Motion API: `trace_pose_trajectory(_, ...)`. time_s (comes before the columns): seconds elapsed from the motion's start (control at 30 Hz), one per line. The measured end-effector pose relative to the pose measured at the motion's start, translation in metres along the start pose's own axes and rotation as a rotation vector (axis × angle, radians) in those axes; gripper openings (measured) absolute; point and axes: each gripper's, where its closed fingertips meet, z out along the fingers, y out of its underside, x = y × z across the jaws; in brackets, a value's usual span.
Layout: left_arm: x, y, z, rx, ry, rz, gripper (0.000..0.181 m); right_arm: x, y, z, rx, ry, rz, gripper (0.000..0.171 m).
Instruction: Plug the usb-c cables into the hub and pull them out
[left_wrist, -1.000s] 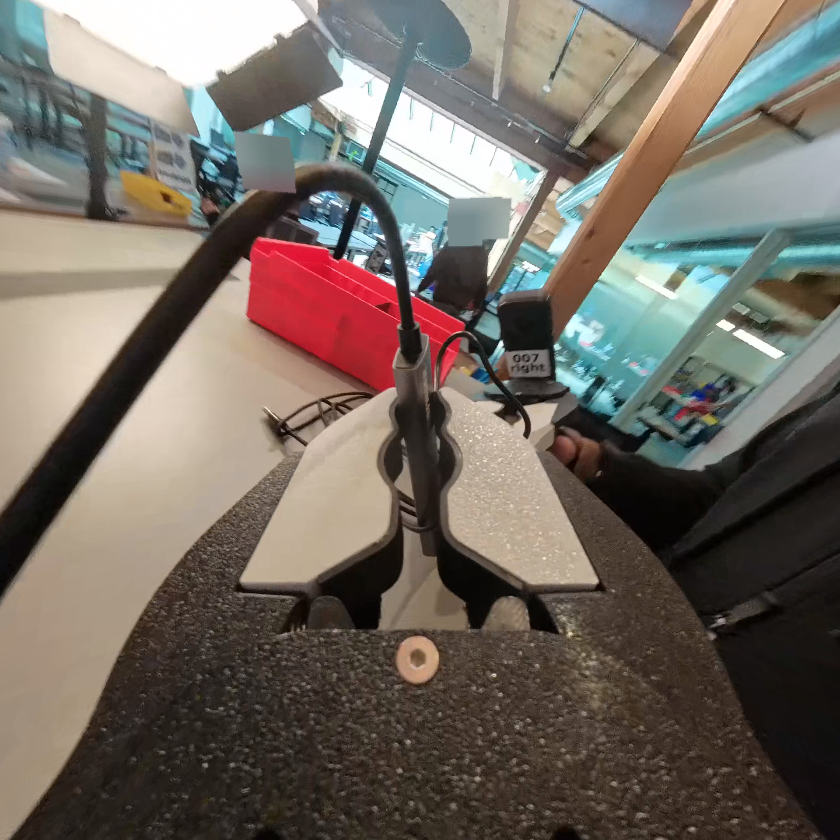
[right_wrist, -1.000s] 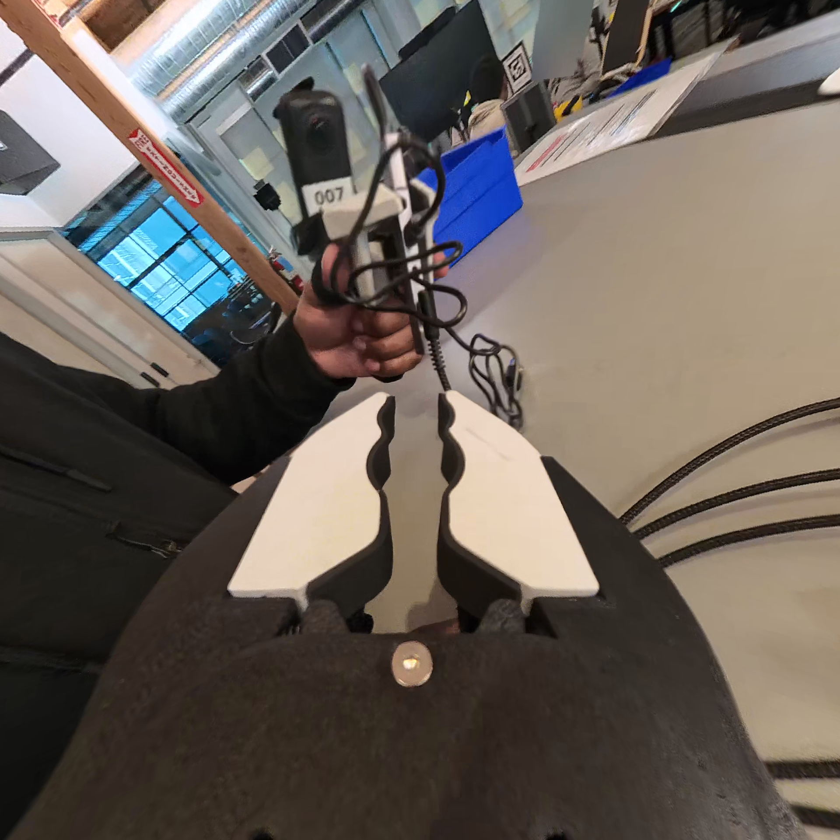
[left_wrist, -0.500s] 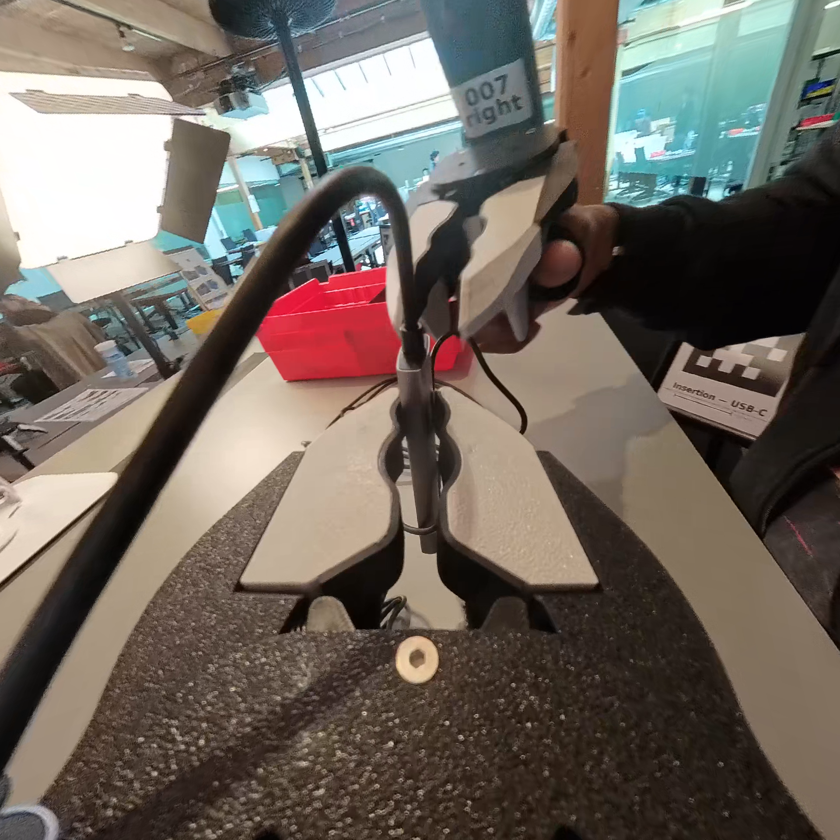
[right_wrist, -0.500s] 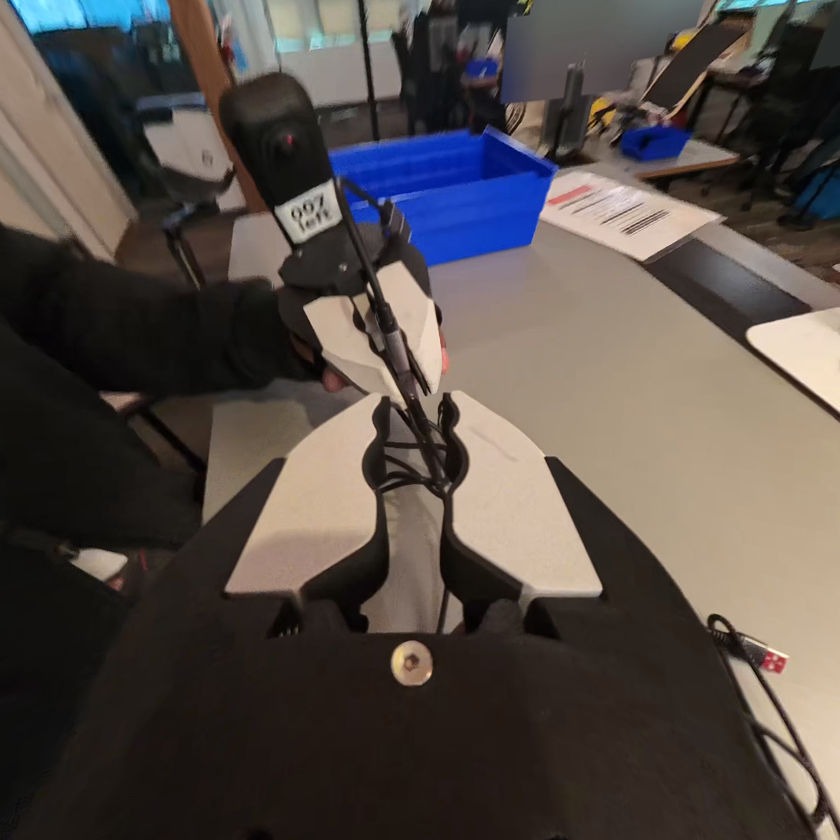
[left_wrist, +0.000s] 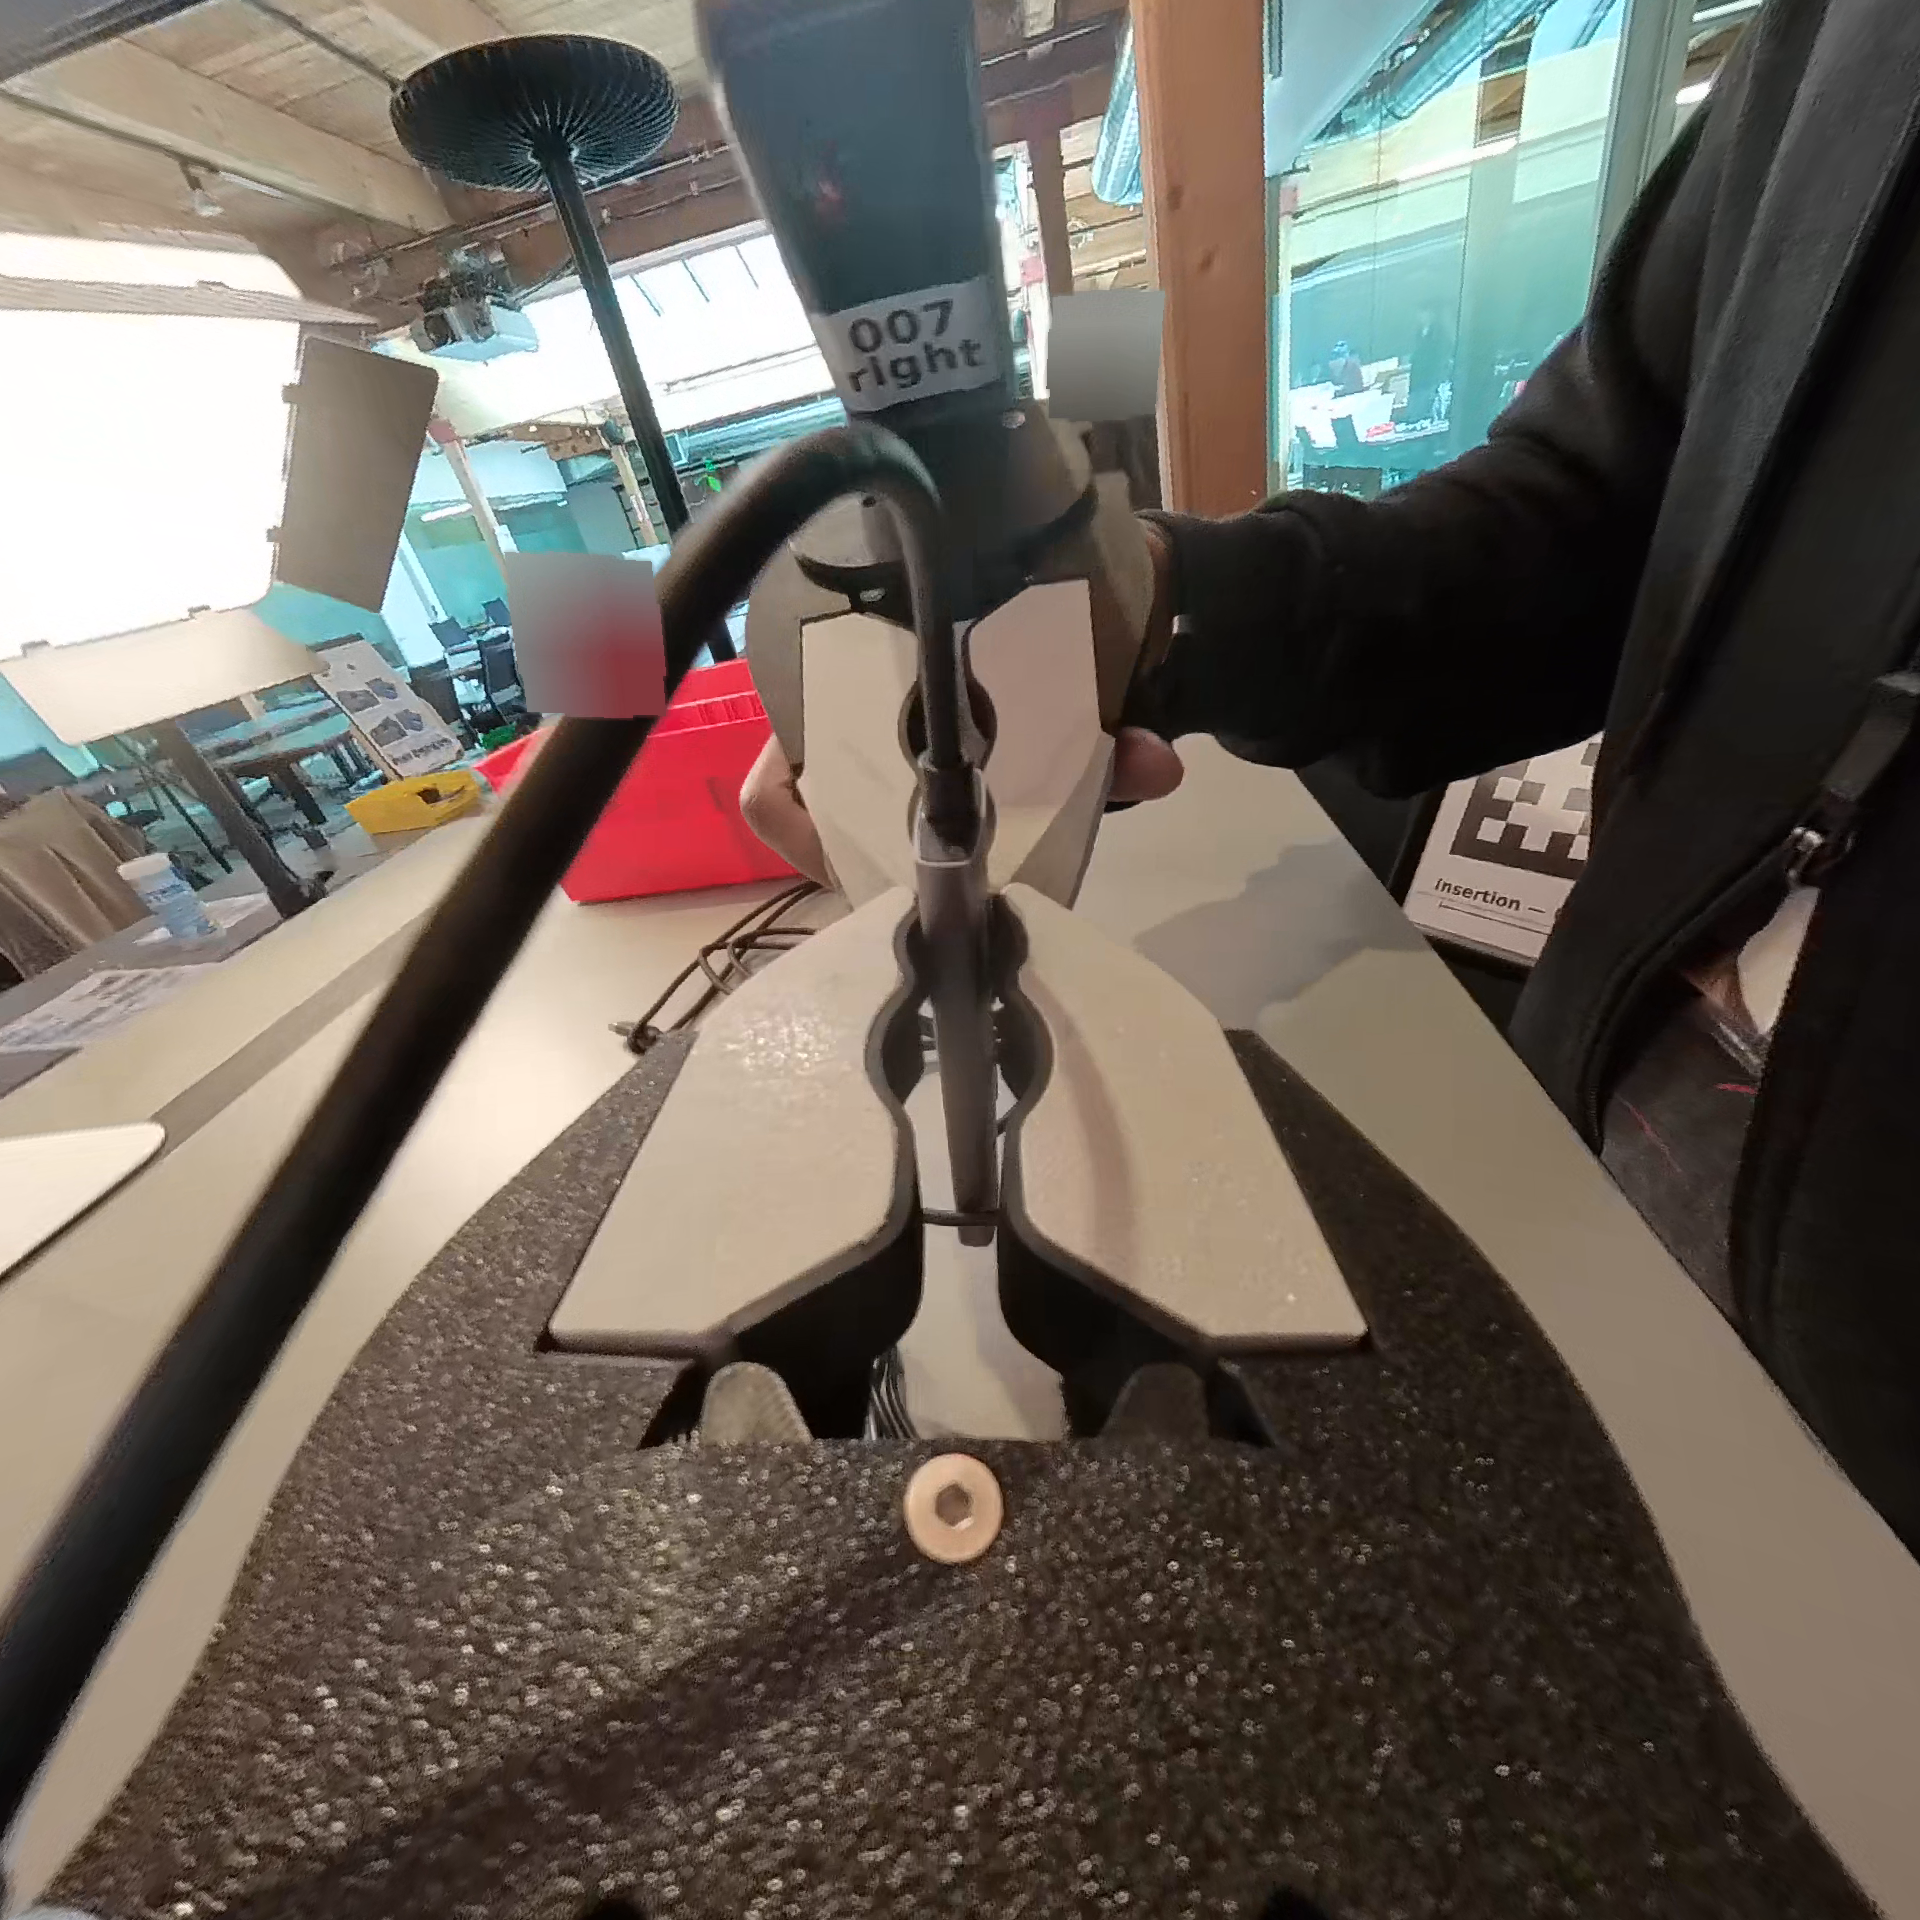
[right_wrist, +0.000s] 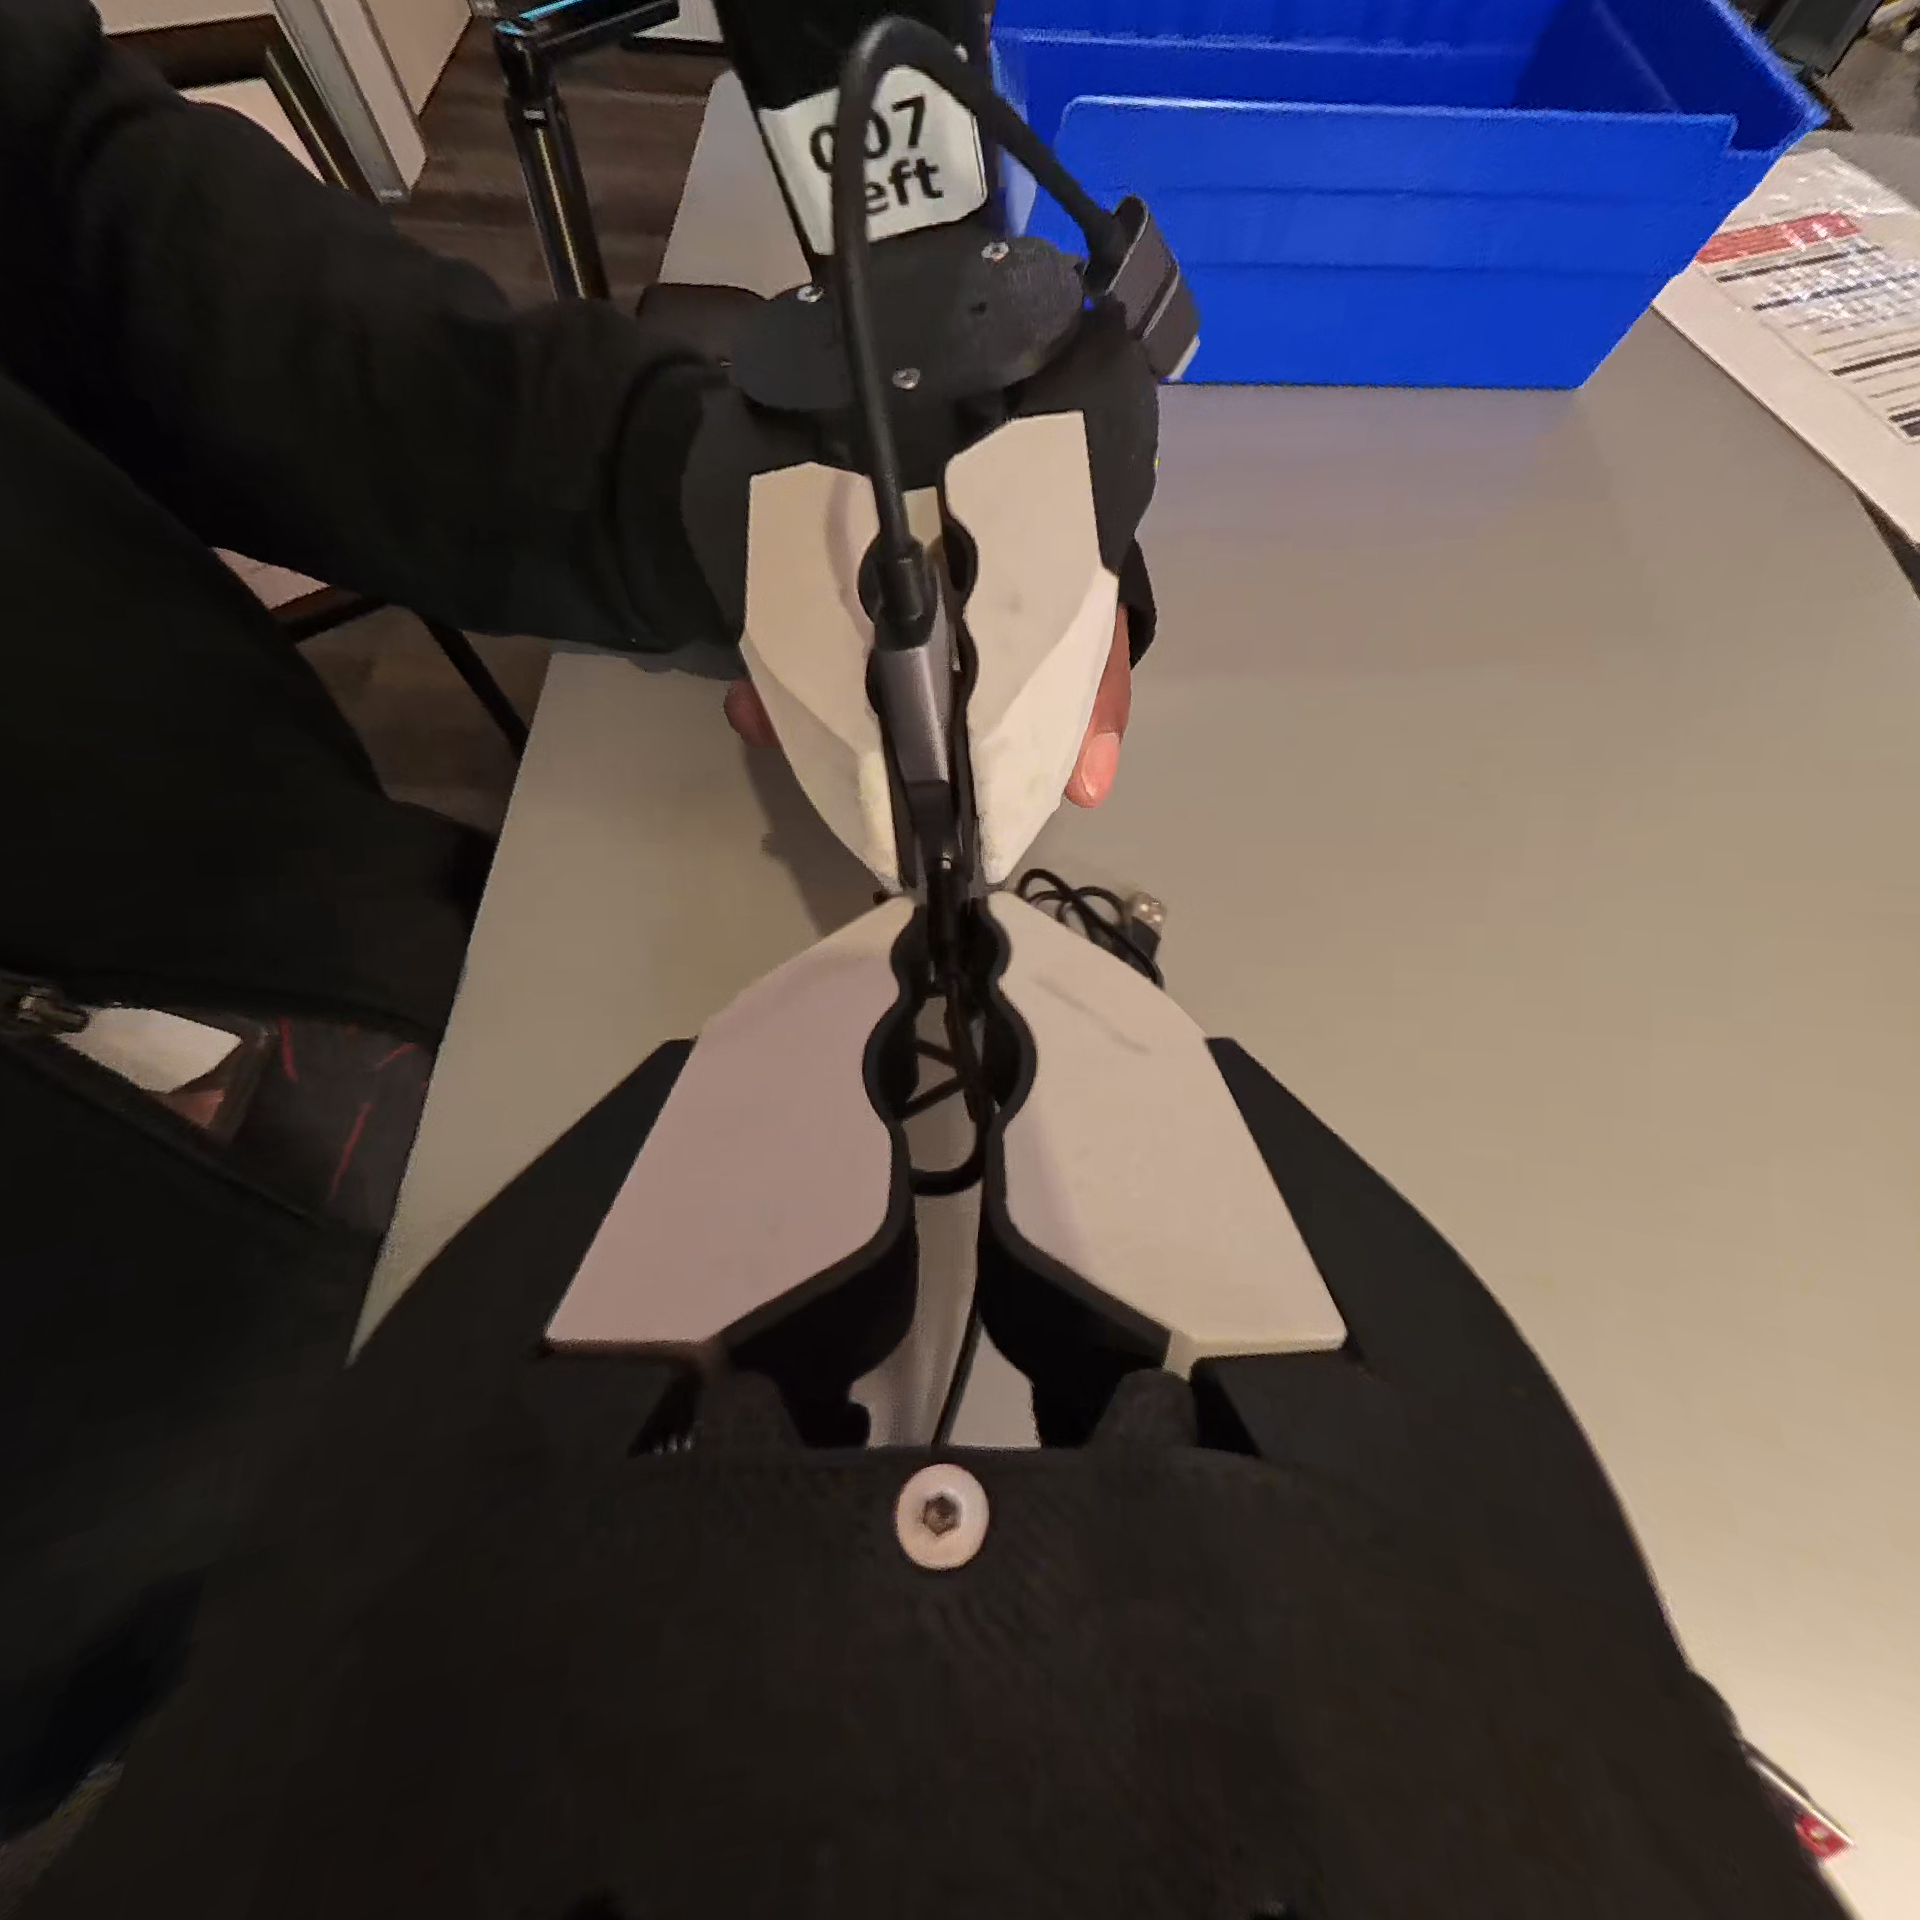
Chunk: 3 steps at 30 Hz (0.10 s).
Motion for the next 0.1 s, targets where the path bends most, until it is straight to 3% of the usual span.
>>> trace_pose_trajectory(0.03, -0.0018, 0.0015, -0.0011, -0.004, -0.005, -0.022, 0.010, 0.0018, 0.0002, 0.0009, 0.003, 0.014, -0.004, 0.007)
trace_pose_trajectory(0.1, -0.0037, 0.0068, -0.0033, -0.024, -0.008, -0.044, 0.014, 0.0054, 0.0018, 0.0022, 0.005, 0.040, -0.005, 0.006)
